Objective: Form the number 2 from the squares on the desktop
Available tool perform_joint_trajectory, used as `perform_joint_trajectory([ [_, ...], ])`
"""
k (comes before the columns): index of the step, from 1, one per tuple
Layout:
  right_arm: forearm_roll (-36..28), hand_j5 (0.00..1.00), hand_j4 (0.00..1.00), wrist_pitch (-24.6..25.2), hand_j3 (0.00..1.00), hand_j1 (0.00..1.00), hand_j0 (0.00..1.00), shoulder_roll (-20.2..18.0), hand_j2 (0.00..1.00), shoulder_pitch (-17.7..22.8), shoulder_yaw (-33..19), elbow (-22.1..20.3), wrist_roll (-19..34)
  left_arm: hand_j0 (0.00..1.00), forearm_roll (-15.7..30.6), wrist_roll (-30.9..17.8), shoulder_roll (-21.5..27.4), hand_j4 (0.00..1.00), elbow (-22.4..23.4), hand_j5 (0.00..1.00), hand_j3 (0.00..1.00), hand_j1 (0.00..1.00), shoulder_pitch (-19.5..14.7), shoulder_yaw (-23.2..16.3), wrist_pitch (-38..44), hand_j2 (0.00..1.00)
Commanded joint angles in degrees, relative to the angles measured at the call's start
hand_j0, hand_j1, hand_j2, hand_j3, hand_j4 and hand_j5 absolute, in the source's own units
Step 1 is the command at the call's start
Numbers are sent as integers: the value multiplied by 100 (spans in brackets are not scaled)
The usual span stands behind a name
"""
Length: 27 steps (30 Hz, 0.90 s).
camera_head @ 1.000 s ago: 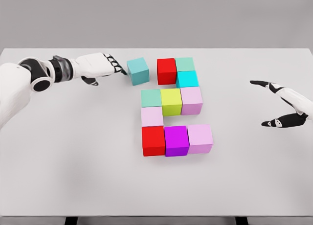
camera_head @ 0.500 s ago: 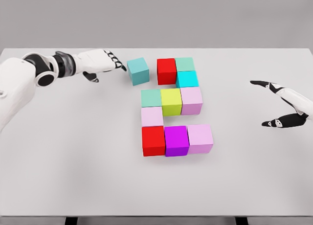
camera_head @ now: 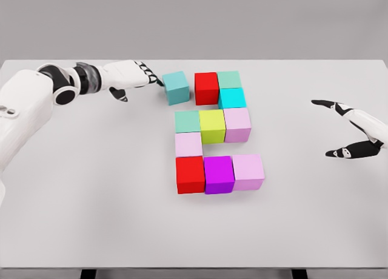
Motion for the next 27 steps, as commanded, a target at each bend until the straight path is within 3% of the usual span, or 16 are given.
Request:
perform_joint_trajectory([
  [1, -45, 100, 100, 10, 100, 100, 100, -8, 100, 0, -11, 4, -2, 94, 26, 3, -30, 94, 24, 94, 94, 94, 0, 21, 6, 94],
  [27, -45, 100, 100, 10, 100, 100, 100, -8, 100, 9, -11, 4, -2, 100, 35, -32, -277, 100, 297, 100, 100, 100, -105, 83, 6, 100],
])
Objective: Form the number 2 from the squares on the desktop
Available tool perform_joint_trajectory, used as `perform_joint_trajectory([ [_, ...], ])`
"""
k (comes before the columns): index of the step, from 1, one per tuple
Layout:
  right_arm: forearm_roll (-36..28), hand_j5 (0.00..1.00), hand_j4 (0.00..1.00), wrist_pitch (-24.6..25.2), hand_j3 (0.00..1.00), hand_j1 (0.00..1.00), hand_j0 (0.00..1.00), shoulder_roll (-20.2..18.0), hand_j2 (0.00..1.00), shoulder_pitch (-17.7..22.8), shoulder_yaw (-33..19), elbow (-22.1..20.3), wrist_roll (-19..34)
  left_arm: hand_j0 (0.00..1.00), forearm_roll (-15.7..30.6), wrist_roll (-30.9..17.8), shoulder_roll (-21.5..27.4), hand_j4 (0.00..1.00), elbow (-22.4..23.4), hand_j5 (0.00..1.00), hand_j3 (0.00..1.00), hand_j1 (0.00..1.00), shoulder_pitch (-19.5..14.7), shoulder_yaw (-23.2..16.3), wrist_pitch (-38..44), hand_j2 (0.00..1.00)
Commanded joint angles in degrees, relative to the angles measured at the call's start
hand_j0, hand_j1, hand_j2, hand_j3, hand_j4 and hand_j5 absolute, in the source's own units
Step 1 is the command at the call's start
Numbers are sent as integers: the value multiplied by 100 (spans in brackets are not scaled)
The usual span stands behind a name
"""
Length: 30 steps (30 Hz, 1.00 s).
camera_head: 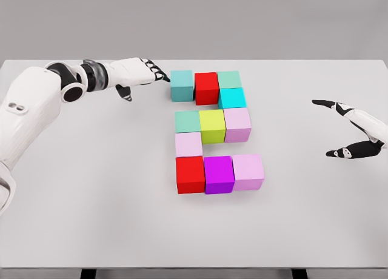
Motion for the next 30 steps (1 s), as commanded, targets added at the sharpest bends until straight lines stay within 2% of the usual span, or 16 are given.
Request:
perform_joint_trajectory([
  [1, -45, 100, 100, 10, 100, 100, 100, -8, 100, 0, -2, -3, -2, 100, 27, -10, -3, 100, -5, 100, 100, 100, 0, 13, 7, 100],
  [16, -45, 100, 100, 10, 100, 100, 100, 1, 100, 0, -2, -3, -2, 100, 27, -10, 14, 100, 4, 100, 100, 100, 0, 83, 7, 100],
  [23, -45, 100, 100, 10, 100, 100, 100, 1, 100, 0, -2, -3, -2, 100, 54, -10, 523, 100, -93, 100, 100, 100, 88, 892, 7, 100],
  [25, -45, 100, 100, 10, 100, 100, 100, 1, 100, 0, -2, -3, -2, 100, 63, -10, 761, 100, -128, 100, 100, 100, 114, 1251, 7, 100],
  [28, -45, 100, 100, 10, 100, 100, 100, 1, 100, 0, -2, -3, -2, 100, 71, -10, 1156, 100, -505, 100, 100, 100, 378, 1639, 7, 100],
  [30, -45, 100, 100, 10, 100, 100, 100, 1, 100, 0, -2, -3, -2, 100, 71, -10, 1534, 100, -1077, 100, 100, 100, 650, 1780, 7, 100],
])
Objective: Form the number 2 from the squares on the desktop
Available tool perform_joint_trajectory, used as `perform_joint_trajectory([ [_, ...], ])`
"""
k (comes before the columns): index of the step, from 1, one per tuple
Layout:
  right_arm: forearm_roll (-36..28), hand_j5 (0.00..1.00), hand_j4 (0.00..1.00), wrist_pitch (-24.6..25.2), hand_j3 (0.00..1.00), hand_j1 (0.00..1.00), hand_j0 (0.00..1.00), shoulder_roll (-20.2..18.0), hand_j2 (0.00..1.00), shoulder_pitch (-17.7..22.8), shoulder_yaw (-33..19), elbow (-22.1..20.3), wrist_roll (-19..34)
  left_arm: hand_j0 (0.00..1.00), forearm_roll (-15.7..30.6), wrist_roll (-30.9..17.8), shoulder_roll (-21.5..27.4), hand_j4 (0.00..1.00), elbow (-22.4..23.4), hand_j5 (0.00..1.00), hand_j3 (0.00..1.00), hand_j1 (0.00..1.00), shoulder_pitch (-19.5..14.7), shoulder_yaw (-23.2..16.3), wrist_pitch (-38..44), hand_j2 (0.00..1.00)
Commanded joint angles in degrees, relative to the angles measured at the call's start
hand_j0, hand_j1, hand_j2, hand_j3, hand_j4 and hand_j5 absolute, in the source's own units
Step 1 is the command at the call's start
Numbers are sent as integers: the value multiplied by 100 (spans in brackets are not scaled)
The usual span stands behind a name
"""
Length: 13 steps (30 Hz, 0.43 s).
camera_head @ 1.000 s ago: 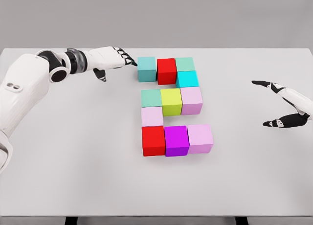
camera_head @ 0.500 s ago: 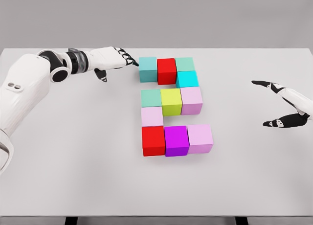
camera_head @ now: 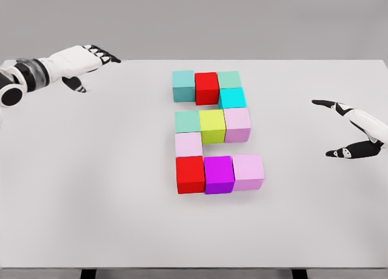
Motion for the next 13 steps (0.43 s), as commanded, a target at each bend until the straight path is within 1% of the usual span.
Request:
perform_joint_trajectory([
  [1, -45, 100, 100, 10, 100, 100, 100, -8, 100, 0, -2, -3, -2, 100, 54, 5, 430, 100, -487, 100, 100, 100, 18, 257, 10, 100],
  [3, -45, 100, 100, 10, 100, 100, 100, -17, 100, 0, -2, -3, -2, 100, 54, 13, 598, 100, -478, 100, 100, 100, 62, 310, 10, 100],
  [7, -45, 100, 100, 10, 100, 100, 100, -17, 100, 0, -2, 5, -2, 100, 151, 22, 853, 100, -408, 100, 100, 100, 255, 407, 10, 100],
  [9, -45, 100, 100, 10, 100, 100, 100, -8, 100, 0, -2, 5, -2, 100, 159, 22, 896, 100, -408, 100, 100, 100, 316, 407, 10, 100],
  [11, -45, 100, 100, 10, 100, 100, 100, -8, 100, 0, -2, 5, -2, 100, 221, 22, 940, 100, -408, 100, 100, 100, 501, 407, 10, 100],
  [13, -45, 100, 100, 10, 100, 100, 100, -8, 100, 0, -2, 5, -2, 100, 230, 22, 940, 100, -416, 100, 100, 100, 598, 407, 10, 100],
])
